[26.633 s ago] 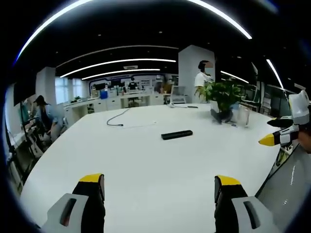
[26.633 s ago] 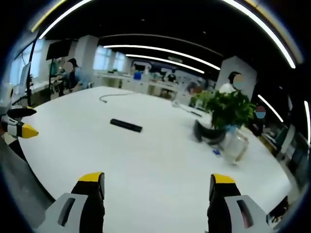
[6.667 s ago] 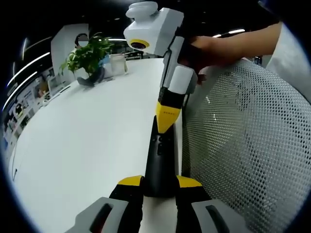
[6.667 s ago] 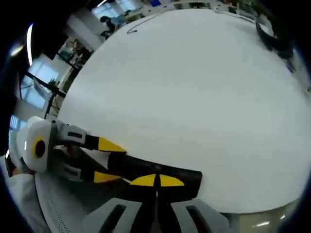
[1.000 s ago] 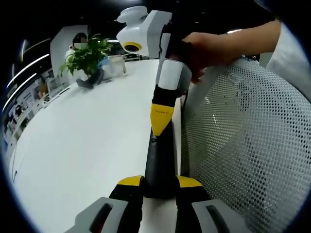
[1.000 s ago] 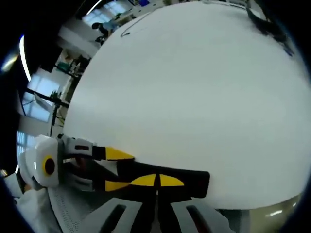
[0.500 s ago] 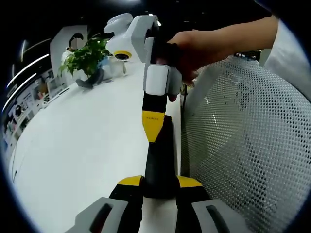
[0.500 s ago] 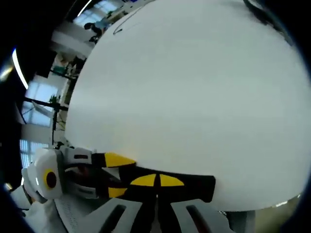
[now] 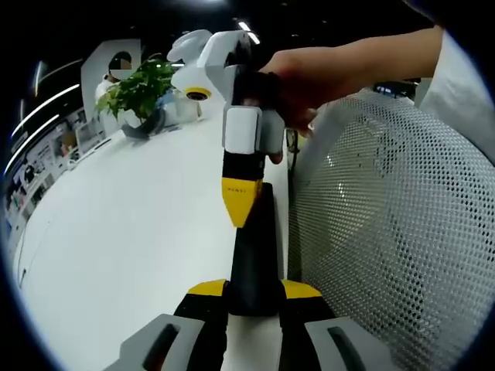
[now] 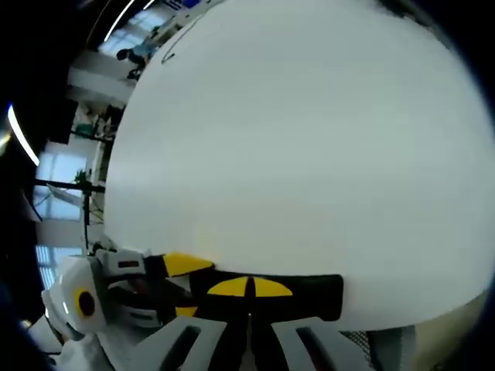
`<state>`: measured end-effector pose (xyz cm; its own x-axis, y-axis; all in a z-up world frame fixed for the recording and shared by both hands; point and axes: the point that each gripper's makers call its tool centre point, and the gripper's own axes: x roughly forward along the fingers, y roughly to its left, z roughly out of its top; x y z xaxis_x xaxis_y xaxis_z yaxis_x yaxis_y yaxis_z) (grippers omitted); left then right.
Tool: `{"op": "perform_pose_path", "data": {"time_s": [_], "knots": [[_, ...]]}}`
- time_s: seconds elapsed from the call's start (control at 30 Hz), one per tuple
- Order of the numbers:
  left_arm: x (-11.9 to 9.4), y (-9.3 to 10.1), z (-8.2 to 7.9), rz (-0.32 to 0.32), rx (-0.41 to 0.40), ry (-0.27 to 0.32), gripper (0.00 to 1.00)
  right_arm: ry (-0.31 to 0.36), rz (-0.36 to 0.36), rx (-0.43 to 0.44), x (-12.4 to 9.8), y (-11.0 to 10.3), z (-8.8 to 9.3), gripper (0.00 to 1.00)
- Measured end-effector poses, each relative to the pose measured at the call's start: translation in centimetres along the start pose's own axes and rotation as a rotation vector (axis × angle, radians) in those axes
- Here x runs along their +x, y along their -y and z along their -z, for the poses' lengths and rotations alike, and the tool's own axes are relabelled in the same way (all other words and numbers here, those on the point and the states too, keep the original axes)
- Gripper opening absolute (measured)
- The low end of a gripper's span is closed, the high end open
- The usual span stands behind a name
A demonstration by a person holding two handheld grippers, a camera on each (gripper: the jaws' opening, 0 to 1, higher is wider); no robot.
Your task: Press the specified remote control buttons in sequence, fully releasing each button before pressing the next.
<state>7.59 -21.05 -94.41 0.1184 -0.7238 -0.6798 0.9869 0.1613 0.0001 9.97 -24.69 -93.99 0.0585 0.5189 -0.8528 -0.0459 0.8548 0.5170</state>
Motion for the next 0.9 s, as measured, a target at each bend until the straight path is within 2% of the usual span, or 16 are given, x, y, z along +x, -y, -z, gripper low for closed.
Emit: {"op": "perform_pose_path", "data": {"time_s": [0.1, 0.3, 0.43, 0.53, 0.77, 0.9], "knots": [[0.01, -0.02, 0.02, 0.0, -0.002, 0.002, 0.24, -0.001, 0.028, -0.013, 0.03, -0.06, 0.03, 0.0], [0.0, -0.02, 0.06, 0.0, -0.003, 0.001, 0.24, 0.004, 0.04, -0.014, 0.05, 0.13, -0.01, 0.0], [-0.03, 0.0, 0.07, -0.001, -0.003, 0.002, 0.24, 0.041, 0.004, 0.007, -0.09, 0.21, 0.01, 0.0], [-0.02, 0.0, 0.07, -0.001, -0.004, 0.002, 0.24, 0.077, -0.053, 0.074, -0.19, 0.23, -0.11, 0.0], [-0.02, -0.01, 0.07, 0.0, -0.004, 0.004, 0.24, 0.056, -0.112, 0.109, -0.45, -0.19, 0.2, 0.0], [-0.03, -0.02, 0.06, 0.0, -0.003, 0.003, 0.24, 0.058, -0.099, 0.096, -0.77, -0.16, 0.33, 0.0]]}}
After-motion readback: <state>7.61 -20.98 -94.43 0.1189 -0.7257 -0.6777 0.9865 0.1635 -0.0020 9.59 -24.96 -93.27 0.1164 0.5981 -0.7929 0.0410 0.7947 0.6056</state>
